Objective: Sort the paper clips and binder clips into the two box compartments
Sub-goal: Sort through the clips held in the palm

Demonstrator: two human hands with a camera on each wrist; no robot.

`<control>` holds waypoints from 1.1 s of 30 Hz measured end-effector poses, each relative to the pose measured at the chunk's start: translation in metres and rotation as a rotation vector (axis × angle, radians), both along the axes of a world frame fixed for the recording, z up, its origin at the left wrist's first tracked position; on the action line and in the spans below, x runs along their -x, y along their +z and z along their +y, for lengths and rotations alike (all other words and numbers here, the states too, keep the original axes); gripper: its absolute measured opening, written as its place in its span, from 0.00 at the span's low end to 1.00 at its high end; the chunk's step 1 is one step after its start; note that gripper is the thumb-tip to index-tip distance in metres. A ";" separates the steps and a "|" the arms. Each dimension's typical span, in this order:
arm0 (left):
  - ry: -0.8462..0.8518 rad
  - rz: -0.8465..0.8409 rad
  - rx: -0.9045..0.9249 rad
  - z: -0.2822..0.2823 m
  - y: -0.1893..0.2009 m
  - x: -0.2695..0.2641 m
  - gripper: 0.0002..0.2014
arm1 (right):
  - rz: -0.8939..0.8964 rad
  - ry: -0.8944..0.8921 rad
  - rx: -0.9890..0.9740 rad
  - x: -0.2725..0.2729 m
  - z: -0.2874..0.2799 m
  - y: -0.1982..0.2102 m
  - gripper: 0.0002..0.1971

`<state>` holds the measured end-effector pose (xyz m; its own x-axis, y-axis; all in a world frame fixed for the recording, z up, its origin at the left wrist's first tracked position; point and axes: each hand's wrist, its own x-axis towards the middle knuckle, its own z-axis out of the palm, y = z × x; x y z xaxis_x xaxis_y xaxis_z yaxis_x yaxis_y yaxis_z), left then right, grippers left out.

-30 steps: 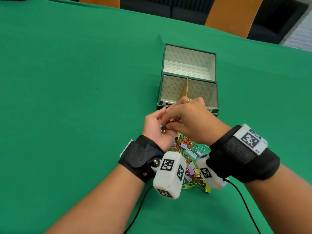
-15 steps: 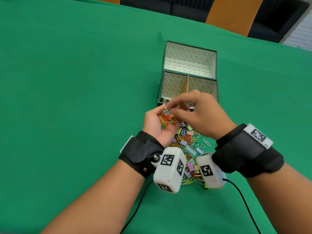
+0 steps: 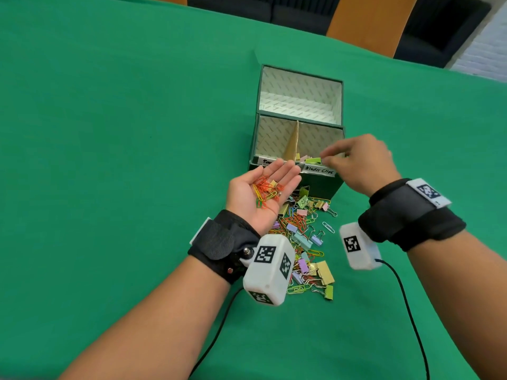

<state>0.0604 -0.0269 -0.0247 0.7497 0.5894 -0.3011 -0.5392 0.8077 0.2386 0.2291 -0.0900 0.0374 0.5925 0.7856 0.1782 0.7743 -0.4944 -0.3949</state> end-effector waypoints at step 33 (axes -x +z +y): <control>0.029 0.034 -0.032 0.004 -0.003 -0.002 0.20 | -0.058 0.632 -0.033 0.059 -0.004 -0.003 0.04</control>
